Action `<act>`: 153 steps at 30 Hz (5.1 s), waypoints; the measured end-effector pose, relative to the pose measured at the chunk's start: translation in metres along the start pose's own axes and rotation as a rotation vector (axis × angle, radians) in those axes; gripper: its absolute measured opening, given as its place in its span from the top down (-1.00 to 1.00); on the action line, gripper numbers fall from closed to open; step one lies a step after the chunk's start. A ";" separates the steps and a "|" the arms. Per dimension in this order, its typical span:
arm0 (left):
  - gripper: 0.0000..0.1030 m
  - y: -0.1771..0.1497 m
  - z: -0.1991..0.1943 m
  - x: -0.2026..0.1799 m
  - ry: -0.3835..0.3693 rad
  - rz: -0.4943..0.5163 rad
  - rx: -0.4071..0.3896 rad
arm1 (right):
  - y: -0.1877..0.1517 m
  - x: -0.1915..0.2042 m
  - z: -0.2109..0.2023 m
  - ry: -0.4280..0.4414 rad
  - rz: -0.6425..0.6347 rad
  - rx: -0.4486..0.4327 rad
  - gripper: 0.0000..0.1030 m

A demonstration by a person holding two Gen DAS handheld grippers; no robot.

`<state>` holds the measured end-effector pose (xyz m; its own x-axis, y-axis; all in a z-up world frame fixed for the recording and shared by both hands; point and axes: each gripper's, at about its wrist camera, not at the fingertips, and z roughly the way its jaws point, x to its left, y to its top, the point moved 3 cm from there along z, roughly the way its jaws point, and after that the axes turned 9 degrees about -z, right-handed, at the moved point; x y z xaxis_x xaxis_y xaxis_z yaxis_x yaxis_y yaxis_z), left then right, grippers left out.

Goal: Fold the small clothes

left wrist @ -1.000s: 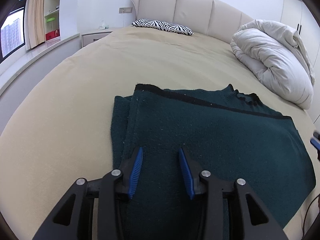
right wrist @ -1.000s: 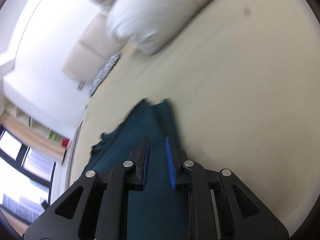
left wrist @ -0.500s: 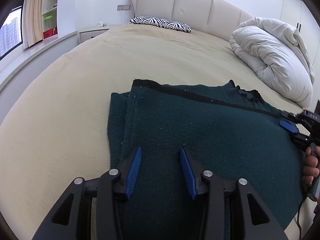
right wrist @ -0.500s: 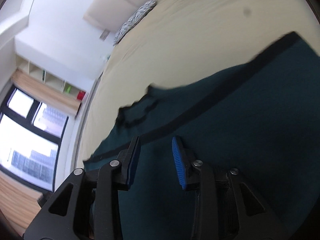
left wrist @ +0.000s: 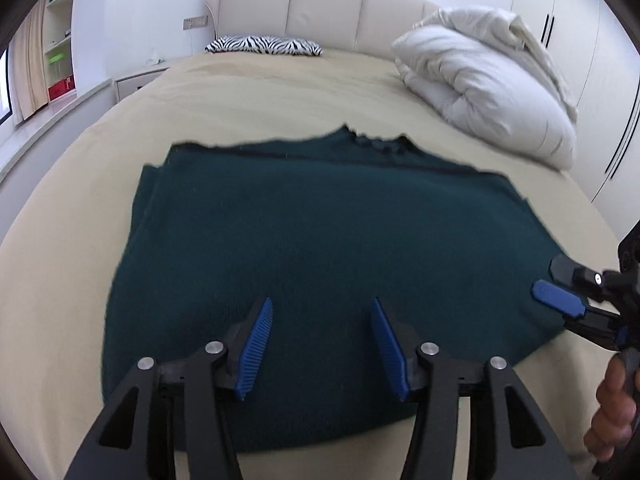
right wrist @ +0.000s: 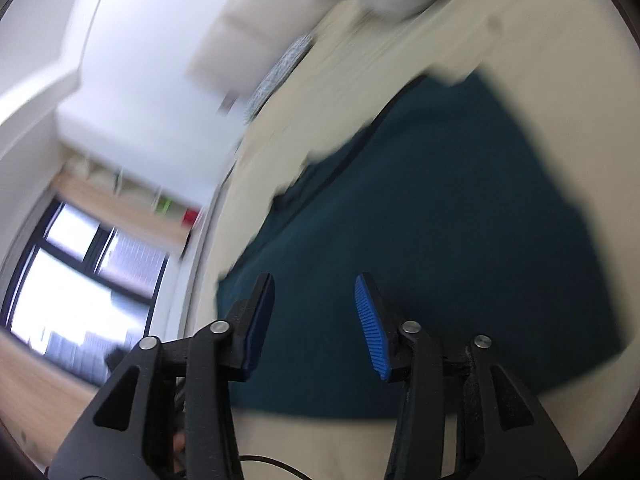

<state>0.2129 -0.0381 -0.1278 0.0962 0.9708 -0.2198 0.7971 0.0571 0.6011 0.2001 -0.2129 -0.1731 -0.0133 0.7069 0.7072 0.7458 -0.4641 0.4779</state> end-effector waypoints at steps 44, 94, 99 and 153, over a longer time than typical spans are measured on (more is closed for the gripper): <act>0.18 0.059 0.033 0.066 0.000 -0.150 0.008 | 0.014 -0.085 -0.025 -0.082 0.099 -0.041 0.22; -0.31 0.025 0.035 -0.013 -0.084 -0.047 0.048 | 0.075 -0.145 -0.026 -0.132 0.248 0.063 0.64; -0.31 0.025 0.036 -0.009 -0.110 -0.063 0.053 | 0.078 -0.136 -0.025 -0.209 0.198 0.064 0.70; -0.30 0.080 0.035 0.103 -0.503 -0.564 0.181 | -0.033 0.183 0.189 -0.564 -1.120 0.380 0.72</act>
<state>0.3075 0.0579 -0.1288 -0.1284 0.5812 -0.8036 0.8865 0.4304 0.1697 0.2994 0.0325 -0.1583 -0.5346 0.7765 -0.3335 0.6538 0.6301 0.4189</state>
